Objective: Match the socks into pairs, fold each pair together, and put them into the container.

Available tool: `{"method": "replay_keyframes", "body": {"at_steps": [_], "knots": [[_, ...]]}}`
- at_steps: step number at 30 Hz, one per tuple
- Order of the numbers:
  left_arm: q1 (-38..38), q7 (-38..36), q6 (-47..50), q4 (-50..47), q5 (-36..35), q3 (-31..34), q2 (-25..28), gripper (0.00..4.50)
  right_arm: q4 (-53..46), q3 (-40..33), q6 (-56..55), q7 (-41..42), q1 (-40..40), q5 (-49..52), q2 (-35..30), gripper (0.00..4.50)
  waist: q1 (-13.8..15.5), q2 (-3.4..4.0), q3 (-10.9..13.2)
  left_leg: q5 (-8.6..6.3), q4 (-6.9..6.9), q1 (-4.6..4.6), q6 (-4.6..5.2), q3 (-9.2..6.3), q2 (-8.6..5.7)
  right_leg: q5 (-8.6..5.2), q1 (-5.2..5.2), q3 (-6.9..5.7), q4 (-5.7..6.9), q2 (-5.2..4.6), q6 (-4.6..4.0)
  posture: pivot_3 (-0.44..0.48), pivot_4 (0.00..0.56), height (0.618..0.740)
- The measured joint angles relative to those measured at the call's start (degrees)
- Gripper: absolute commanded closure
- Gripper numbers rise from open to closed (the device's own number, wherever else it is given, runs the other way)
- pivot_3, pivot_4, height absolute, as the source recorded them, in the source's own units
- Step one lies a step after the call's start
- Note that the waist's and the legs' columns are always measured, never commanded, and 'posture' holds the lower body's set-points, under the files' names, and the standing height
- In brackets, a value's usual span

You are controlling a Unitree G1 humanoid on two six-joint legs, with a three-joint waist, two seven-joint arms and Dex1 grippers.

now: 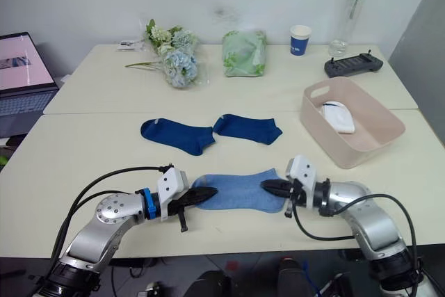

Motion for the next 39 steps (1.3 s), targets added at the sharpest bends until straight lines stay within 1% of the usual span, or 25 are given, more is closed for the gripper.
{"method": "replay_keyframes", "body": {"at_steps": [6, 12, 13, 15, 16, 17, 19, 20, 25, 26, 30, 32, 35, 39], "knots": [[0.0, -1.0, -2.2, 0.5, 1.3, 0.0, 1.0, 4.50, 0.2, -0.5, -1.5, 2.5, 2.4, -1.7, -5.6, 4.48, 0.1, 0.00, 0.0, -0.02, 0.01, 0.02, 0.04, 0.00, 0.02, 0.00, 0.02, 0.00, 0.01, -0.02, 0.00, 0.000, 0.150, 0.740], [-0.1, -1.1, -0.7, 0.8, -0.3, 1.5, 0.9, 4.50, -0.5, -5.8, -1.7, 3.9, 4.6, 1.5, -7.5, 4.48, 0.0, -0.01, 0.0, -0.02, 0.01, 0.02, 0.04, 0.01, 0.05, 0.00, 0.01, 0.01, 0.03, -0.02, 0.00, 0.000, 0.150, 0.740], [-0.2, -1.0, -0.1, 0.7, -1.0, 2.1, 0.8, 4.50, -1.4, -7.2, -0.5, 3.8, 4.6, 3.4, -7.2, 4.31, 0.0, -0.01, 0.0, -0.02, 0.02, 0.01, 0.04, 0.00, 0.06, 0.00, 0.01, 0.00, 0.04, -0.01, 0.00, 0.000, 0.150, 0.740], [-0.3, -0.8, 0.5, 0.1, -2.1, 3.4, 0.7, 4.50, -3.3, -11.7, 4.4, 1.2, 4.0, 9.5, -4.5, 3.91, 0.0, -0.02, 0.0, -0.02, 0.01, 0.01, 0.03, -0.01, 0.11, 0.00, 0.01, 0.01, 0.04, -0.01, 0.00, 0.000, 0.150, 0.740], [-0.3, -0.7, 0.5, -0.1, -2.3, 3.8, 0.7, 4.50, -3.9, -13.3, 6.4, -0.4, 3.3, 11.8, -3.2, 3.62, 0.0, -0.02, 0.0, -0.01, 0.02, 0.01, 0.02, -0.01, 0.13, 0.00, 0.00, 0.02, 0.04, -0.01, 0.00, 0.000, 0.150, 0.740], [-0.3, -0.6, 0.4, -0.6, -2.4, 4.5, 0.7, 4.50, -4.8, -15.9, 10.3, -3.3, 1.9, 15.2, -1.8, 3.23, 0.0, -0.01, 0.0, -0.01, 0.01, 0.01, 0.01, -0.02, 0.14, 0.01, 0.00, 0.05, 0.04, -0.04, 0.00, 0.000, 0.150, 0.740], [0.1, -0.3, 0.4, -1.9, -2.6, 5.3, 0.8, 4.50, -5.5, -17.7, 13.4, -6.0, 1.1, 16.6, -2.5, 2.54, 0.2, -0.02, 0.0, -0.02, 0.01, 0.00, 0.03, -0.03, 0.10, 0.00, 0.02, 0.02, -0.01, -0.06, 0.00, 0.000, 0.150, 0.740], [0.3, -0.1, 0.4, -2.3, -2.7, 5.4, 0.8, 4.50, -5.5, -17.5, 14.5, -7.0, 1.4, 15.9, -3.3, 2.17, 0.4, -0.02, 0.0, -0.02, 0.01, -0.02, 0.03, -0.03, 0.08, 0.00, 0.01, 0.00, -0.03, -0.06, 0.01, 0.000, 0.150, 0.740], [0.8, 0.7, -0.2, -2.6, -2.5, 5.5, 0.7, 4.50, -4.7, -14.5, 18.2, -10.7, 1.9, 13.3, -2.9, 0.38, 0.9, -0.02, 0.0, -0.02, 0.01, -0.03, 0.03, 0.02, 0.04, 0.00, -0.01, 0.02, -0.01, -0.06, 0.01, 0.000, 0.150, 0.740], [0.8, 0.8, -0.4, -2.6, -2.4, 5.5, 0.7, 4.50, -4.7, -13.5, 18.7, -10.9, 2.0, 12.6, -3.0, 0.08, 0.9, -0.02, 0.0, -0.01, 0.02, -0.02, 0.03, 0.02, 0.04, 0.00, 0.00, 0.02, -0.01, -0.05, 0.01, 0.000, 0.150, 0.740], [0.7, 1.6, -0.5, -2.6, -2.2, 5.5, 0.6, 4.50, -4.8, -10.1, 21.8, -10.7, 2.4, 12.1, -3.7, 0.03, 1.0, -0.02, 0.0, -0.01, 0.02, -0.03, 0.03, 0.02, 0.04, 0.00, -0.01, 0.02, 0.00, -0.05, 0.01, 0.000, 0.150, 0.740], [0.8, 1.6, -0.7, -2.7, -1.7, 5.4, 0.7, 4.50, -4.8, -9.6, 22.0, -10.7, 2.3, 11.9, -3.7, 0.03, 1.0, -0.02, 0.0, -0.02, 0.02, -0.03, 0.03, 0.02, 0.04, 0.00, 0.00, 0.02, 0.00, -0.05, 0.01, 0.000, 0.150, 0.740], [1.3, 1.7, -1.8, -2.7, -0.6, 4.9, 0.7, 4.50, -4.8, -8.6, 22.0, -10.0, 2.2, 11.8, -3.5, 0.67, 1.0, -0.02, 0.0, -0.01, 0.02, -0.03, 0.02, 0.01, 0.03, 0.00, 0.00, 0.00, -0.01, -0.04, 0.01, 0.000, 0.150, 0.740], [1.3, 1.7, -1.9, -2.9, -0.4, 4.9, 0.7, 4.50, -4.8, -8.5, 22.5, -9.9, 2.2, 12.2, -3.1, 2.03, 1.1, -0.02, 0.0, -0.02, 0.03, -0.03, 0.03, 0.01, 0.04, 0.00, 0.00, 0.01, -0.01, -0.04, 0.01, 0.000, 0.150, 0.740]]}}
